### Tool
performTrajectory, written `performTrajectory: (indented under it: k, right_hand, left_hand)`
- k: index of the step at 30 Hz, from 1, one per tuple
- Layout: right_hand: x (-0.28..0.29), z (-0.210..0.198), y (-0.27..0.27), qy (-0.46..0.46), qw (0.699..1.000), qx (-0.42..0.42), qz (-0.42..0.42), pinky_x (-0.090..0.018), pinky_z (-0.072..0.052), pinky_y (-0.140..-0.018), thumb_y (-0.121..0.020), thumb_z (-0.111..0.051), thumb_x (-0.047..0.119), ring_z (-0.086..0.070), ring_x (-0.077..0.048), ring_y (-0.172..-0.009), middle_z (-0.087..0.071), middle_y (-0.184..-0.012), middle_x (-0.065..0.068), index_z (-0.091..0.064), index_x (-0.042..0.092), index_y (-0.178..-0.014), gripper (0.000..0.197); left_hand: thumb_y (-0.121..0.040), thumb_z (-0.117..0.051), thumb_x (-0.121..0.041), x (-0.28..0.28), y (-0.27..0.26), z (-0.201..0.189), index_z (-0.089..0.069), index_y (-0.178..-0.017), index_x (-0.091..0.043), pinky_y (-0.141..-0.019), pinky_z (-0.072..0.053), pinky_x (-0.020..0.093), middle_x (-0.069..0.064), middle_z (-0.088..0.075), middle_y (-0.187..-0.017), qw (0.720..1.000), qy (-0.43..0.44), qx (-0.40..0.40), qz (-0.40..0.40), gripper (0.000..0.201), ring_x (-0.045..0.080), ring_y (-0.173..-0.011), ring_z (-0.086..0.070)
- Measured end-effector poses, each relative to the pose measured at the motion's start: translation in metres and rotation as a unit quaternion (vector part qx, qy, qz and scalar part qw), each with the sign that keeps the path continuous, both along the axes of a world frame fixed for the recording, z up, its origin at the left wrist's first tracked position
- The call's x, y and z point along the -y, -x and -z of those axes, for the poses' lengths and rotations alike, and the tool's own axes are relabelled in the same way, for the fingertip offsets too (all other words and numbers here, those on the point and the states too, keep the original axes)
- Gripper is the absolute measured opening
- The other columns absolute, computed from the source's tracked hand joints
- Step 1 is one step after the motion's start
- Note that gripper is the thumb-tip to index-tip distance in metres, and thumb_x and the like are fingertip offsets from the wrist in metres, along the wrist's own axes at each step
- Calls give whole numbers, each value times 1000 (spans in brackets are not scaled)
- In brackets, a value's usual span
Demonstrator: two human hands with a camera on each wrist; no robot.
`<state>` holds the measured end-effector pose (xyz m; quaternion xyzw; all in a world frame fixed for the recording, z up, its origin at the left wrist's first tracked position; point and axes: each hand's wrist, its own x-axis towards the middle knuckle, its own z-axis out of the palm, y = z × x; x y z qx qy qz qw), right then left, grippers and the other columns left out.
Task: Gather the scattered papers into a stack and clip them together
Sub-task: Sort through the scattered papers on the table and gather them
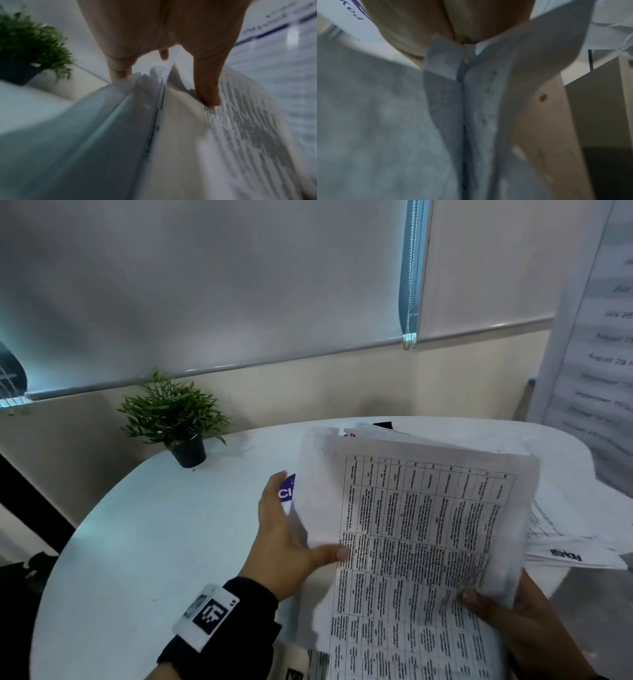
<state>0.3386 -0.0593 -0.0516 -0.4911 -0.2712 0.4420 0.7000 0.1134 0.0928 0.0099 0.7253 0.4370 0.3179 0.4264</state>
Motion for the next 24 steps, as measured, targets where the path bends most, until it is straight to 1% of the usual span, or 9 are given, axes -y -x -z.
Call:
performTrajectory:
  k: [2, 5, 8, 11, 15, 19, 20, 22, 24]
  right_hand:
    - [0, -5, 2, 9, 1000, 10, -1, -37, -60, -66, -75, -47, -26, -71, -30, -85, -72, -100, -18, -56, 5, -115, 52]
    - [-5, -27, 11, -6, 997, 74, 14, -29, -59, -66, -77, -53, -16, -70, -23, -90, -72, -104, -9, -56, 12, -118, 50]
    - [-12, -63, 22, -38, 979, 196, 48, -9, -51, -61, -81, -58, -3, -67, -1, -87, -71, -98, 16, -54, 24, -115, 44]
    - [-20, -92, 27, -88, 964, 242, 60, -7, -50, -61, -78, -60, 1, -64, 8, -86, -68, -93, 27, -49, 30, -111, 45]
    - [-37, -78, 28, -71, 961, 262, 45, -16, -54, -69, -75, -66, -4, -67, -6, -93, -69, -101, 11, -46, 13, -120, 52]
    - [-46, -38, 34, -19, 954, 295, 54, -17, -52, -77, -82, -57, -14, -62, -9, -102, -66, -104, 7, -44, 24, -122, 57]
    - [-45, -34, 34, -7, 947, 316, 58, -14, -50, -78, -84, -55, -13, -61, -5, -102, -64, -108, 5, -44, 26, -122, 55]
    - [-40, -39, 28, 1, 932, 355, 72, -15, -48, -80, -87, -55, -7, -59, 4, -96, -62, -110, 2, -48, 27, -117, 47]
    - [-34, -58, 12, -2, 935, 344, 91, -22, -53, -76, -87, -58, -1, -62, 3, -88, -63, -106, 3, -48, 30, -110, 40]
  left_hand:
    - [-58, -87, -12, -3, 6, 2, -26, -127, -37, -92, -52, 30, 0, -58, -125, 993, 80, 84, 20, 95, 14, -107, -64]
    - [-69, -78, 2, -10, 15, -4, -48, -121, -18, -77, -57, 30, 4, -72, -105, 990, 53, 127, 28, 63, 21, -98, -69]
    - [-71, -77, -4, -9, 21, -21, -57, -109, -16, -69, -54, 20, -4, -74, -99, 974, -9, 226, -9, 44, 15, -92, -70]
    - [-68, -83, -11, -6, 31, -33, -54, -116, -19, -75, -55, 20, -8, -72, -106, 958, -41, 282, 7, 57, 9, -97, -69]
    - [-55, -80, -32, -5, 39, -16, -59, -116, -18, -83, -56, 32, -2, -72, -108, 967, -5, 254, 22, 66, 14, -101, -68]
    - [-84, -71, -20, 0, 27, 4, -68, -94, -24, -76, -54, 22, -14, -75, -90, 983, -19, 184, 5, 12, 9, -90, -70]
    - [-87, -67, -17, 1, 23, 4, -67, -93, -25, -72, -54, 21, -17, -75, -87, 982, -18, 189, -8, 10, 9, -87, -70]
    - [-84, -70, -30, 0, 14, -7, -63, -98, -28, -71, -55, 26, -13, -74, -90, 978, -17, 209, -11, 16, 8, -84, -70]
    - [-68, -71, -51, -3, 4, -21, -55, -105, -30, -72, -54, 32, -5, -72, -97, 972, -12, 235, 9, 45, 10, -86, -70]
